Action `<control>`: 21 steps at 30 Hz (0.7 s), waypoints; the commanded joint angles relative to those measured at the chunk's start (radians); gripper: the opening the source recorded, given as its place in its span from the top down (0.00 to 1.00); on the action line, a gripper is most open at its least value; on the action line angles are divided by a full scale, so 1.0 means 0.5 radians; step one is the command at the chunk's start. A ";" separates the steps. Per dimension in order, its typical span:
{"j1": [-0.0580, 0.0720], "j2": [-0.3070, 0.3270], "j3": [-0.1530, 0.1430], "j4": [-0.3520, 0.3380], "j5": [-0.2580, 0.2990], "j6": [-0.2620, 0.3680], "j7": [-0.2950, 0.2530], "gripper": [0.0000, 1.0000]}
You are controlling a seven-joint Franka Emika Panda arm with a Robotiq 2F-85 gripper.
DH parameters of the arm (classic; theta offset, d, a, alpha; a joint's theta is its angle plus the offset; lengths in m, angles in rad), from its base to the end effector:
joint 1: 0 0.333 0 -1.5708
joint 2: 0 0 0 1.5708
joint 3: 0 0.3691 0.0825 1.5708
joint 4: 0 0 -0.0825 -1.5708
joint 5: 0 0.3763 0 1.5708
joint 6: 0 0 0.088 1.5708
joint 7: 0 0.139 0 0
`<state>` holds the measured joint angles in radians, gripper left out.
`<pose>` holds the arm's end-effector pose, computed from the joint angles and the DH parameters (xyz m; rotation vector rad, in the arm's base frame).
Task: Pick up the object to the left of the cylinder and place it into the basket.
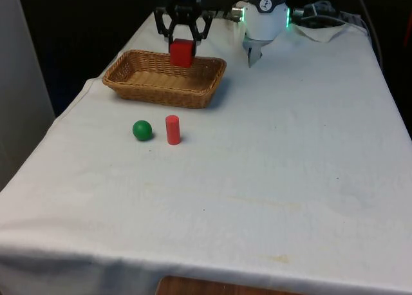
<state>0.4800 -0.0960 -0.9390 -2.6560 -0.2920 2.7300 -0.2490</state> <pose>0.3909 -0.1812 0.3003 3.0344 0.0712 0.1688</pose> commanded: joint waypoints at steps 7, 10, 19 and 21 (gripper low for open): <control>0.000 0.046 -0.080 0.004 0.036 0.056 -0.100 0.94; 0.002 0.078 -0.106 0.010 0.072 0.070 -0.150 0.94; -0.004 0.180 -0.144 0.002 0.242 0.160 -0.316 0.94; -0.004 0.210 -0.146 -0.002 0.334 0.186 -0.388 0.94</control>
<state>0.4800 0.0200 -1.0140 -2.6420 -0.1610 2.8070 -0.4100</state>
